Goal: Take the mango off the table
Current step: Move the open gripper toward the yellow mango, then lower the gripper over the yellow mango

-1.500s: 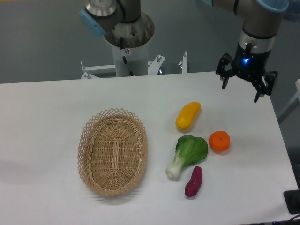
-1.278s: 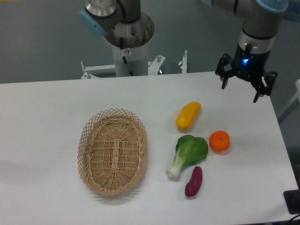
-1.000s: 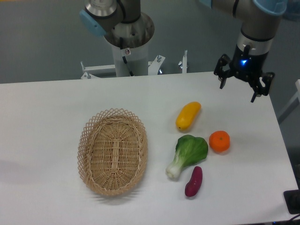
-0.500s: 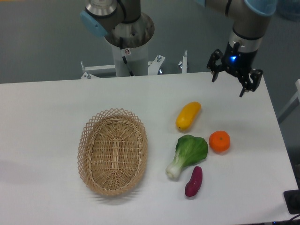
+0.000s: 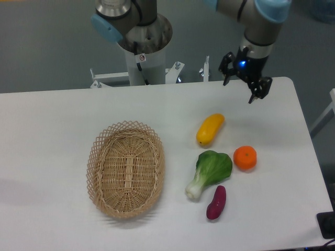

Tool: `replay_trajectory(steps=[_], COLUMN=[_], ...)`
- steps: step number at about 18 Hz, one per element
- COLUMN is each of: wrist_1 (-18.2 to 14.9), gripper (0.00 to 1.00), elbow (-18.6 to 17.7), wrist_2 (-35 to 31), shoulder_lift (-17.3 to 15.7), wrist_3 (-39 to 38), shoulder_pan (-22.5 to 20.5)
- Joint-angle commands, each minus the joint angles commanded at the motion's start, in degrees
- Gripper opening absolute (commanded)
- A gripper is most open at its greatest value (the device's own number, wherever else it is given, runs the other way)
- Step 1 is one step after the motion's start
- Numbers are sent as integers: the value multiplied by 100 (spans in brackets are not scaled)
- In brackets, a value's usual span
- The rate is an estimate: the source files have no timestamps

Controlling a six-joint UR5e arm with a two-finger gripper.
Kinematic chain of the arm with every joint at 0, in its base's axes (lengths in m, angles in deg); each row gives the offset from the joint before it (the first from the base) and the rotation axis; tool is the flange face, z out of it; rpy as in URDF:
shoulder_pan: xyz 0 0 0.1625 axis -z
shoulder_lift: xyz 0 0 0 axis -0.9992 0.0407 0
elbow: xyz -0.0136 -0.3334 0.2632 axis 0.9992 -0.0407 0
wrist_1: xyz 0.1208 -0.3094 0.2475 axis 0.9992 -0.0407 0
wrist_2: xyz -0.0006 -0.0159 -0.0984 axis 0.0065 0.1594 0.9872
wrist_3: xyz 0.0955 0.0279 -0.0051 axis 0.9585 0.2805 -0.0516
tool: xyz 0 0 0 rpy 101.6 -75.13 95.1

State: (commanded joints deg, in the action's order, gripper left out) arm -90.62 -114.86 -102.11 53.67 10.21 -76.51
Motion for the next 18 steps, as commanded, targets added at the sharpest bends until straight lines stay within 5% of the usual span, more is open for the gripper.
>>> replay_trajectory(steps=[5,18], wrist_1=[774,1531], gripper=[100,100], elbow=[-397,-256], wrist_2=[0,-175], shoulder_lift=[262,1090], wrist_3=[-853,-1320], shoulder_pan=[377,843])
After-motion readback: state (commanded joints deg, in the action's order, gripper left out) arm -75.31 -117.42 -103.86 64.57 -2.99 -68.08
